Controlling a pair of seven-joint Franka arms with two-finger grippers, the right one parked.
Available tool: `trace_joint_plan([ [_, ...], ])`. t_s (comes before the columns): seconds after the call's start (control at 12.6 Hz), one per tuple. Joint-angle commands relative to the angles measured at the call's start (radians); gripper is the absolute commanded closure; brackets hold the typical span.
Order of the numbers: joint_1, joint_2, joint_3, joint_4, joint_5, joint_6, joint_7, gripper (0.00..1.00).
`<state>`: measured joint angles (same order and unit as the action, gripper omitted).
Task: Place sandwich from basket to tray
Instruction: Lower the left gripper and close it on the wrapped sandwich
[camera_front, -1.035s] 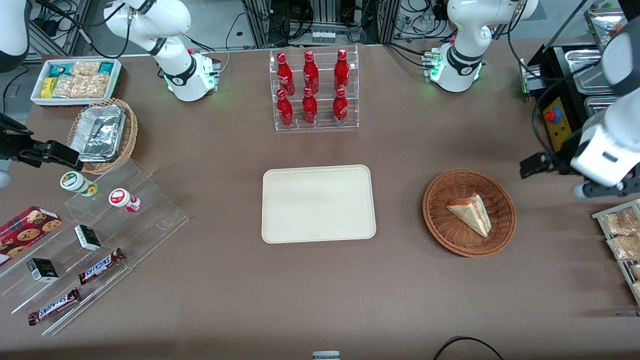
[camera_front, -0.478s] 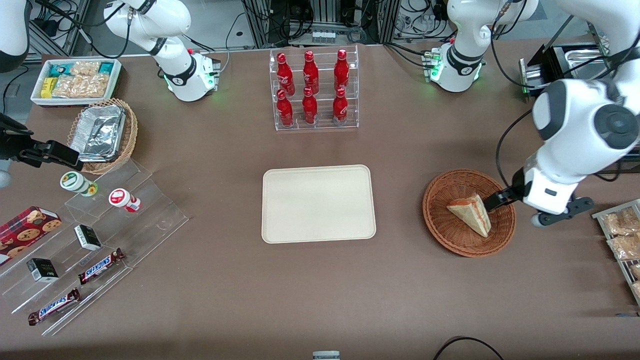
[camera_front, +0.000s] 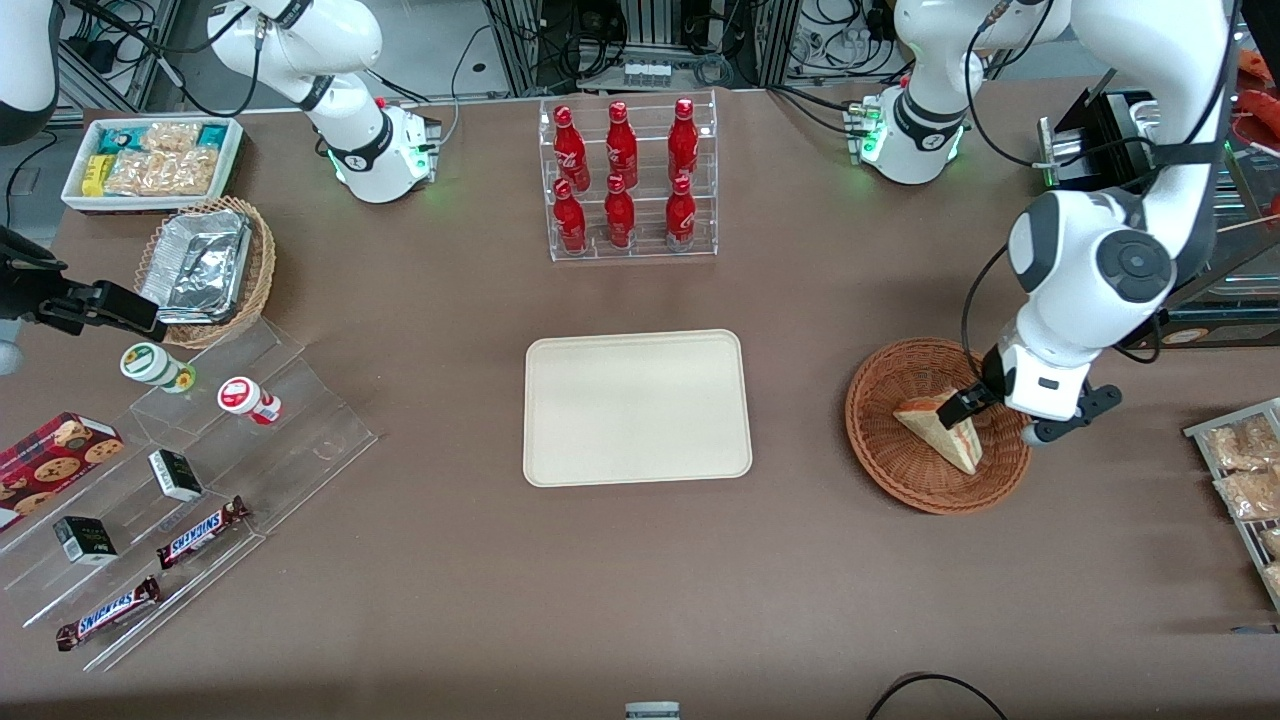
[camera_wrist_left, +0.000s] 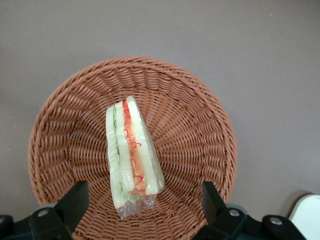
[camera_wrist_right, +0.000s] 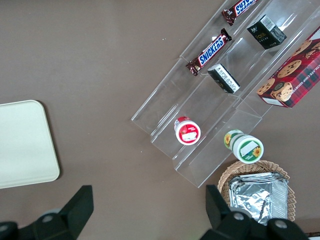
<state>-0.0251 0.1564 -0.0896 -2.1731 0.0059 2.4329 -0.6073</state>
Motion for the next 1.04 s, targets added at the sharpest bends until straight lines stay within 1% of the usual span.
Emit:
trace_joint_plan([
  [0.0, -0.004, 0.02, 0.002, -0.03, 0.008, 0.041, -0.038, 0.0],
  [0.4, 0.001, 0.075, 0.004, -0.025, 0.006, 0.044, -0.04, 0.0],
  [0.8, 0.002, 0.136, 0.004, -0.024, 0.006, 0.121, -0.04, 0.0],
  [0.88, 0.002, 0.144, 0.005, -0.022, 0.006, 0.123, -0.04, 0.04],
  [0.96, 0.002, 0.147, 0.005, -0.022, 0.006, 0.121, -0.039, 0.39],
])
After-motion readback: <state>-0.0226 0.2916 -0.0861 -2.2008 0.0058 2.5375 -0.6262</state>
